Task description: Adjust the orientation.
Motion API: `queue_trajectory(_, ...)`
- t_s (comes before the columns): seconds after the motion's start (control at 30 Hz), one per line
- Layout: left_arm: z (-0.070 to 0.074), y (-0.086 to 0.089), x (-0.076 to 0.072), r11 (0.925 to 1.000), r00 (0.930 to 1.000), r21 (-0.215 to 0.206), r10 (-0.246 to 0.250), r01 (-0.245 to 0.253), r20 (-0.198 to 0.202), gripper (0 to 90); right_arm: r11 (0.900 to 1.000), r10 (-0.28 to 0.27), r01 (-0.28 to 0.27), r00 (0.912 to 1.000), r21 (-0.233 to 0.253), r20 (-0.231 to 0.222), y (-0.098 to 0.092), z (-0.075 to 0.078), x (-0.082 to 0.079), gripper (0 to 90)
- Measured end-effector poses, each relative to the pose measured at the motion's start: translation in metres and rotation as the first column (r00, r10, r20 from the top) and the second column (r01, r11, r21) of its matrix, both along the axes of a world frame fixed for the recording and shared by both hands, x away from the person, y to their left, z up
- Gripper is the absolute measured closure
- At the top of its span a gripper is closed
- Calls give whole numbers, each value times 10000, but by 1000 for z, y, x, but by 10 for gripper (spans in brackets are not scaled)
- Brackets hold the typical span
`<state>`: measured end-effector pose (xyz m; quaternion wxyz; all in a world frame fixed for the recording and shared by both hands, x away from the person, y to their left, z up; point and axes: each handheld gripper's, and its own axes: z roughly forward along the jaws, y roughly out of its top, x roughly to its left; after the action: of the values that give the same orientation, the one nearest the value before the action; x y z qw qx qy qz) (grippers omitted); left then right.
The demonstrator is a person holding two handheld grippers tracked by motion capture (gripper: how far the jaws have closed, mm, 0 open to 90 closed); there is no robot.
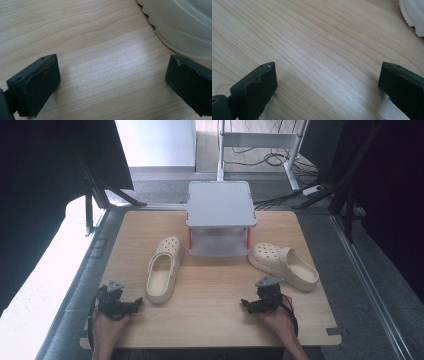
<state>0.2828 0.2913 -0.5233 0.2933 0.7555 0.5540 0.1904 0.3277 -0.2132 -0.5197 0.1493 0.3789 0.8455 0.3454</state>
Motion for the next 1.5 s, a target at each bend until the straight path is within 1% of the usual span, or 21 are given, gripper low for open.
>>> queue_trajectory(0.23, 0, 0, 1, 10000, 10000, 24, -72, 72, -3, 0, 10000, 14, -14, 10000, 6, 4, 0, 0, 0, 14)
queue_trajectory(0.9, 0, -1, 1, 10000, 10000, 2, -60, 60, 7, 0, 10000, -13, 13, 10000, 27, 13, 0, 0, 0, 22)
queue_trajectory(0.97, 0, 0, 1, 10000, 10000, 27, -78, 78, -10, 0, 9996, -177, 177, 9998, 197, -34, -1, 1, 1, 45)
queue_trajectory(1.0, 0, 0, 1, 10000, 10000, 29, -78, 78, -7, 0, 9996, -177, 177, 9998, 197, -34, -1, 1, 1, 45)
queue_trajectory(1.03, 0, 0, 1, 10000, 10000, 25, -79, 79, -11, 0, 9981, -392, 404, 9989, 461, -276, -3, 3, 2, 76)
queue_trajectory(1.1, 0, 0, 1, 10000, 10000, 26, -79, 79, -12, 0, 9980, -344, 363, 9987, 525, -365, -4, 5, 3, 93)
queue_trajectory(1.2, 0, 0, 1, 10000, 10000, 24, -76, 76, -12, 0, 9981, -272, 283, 9994, 540, -218, -4, 13, 2, 128)
queue_trajectory(1.3, 0, -1, 2, 10000, 10000, -3, -43, 43, 2, 0, 9988, -148, 155, 9998, 475, -155, -2, 21, 3, 133)
queue_trajectory(1.5, 0, -1, 2, 10000, 10000, 0, -33, 33, -1, 0, 9962, 246, -218, 9992, 846, -317, 6, 35, 9, 148)
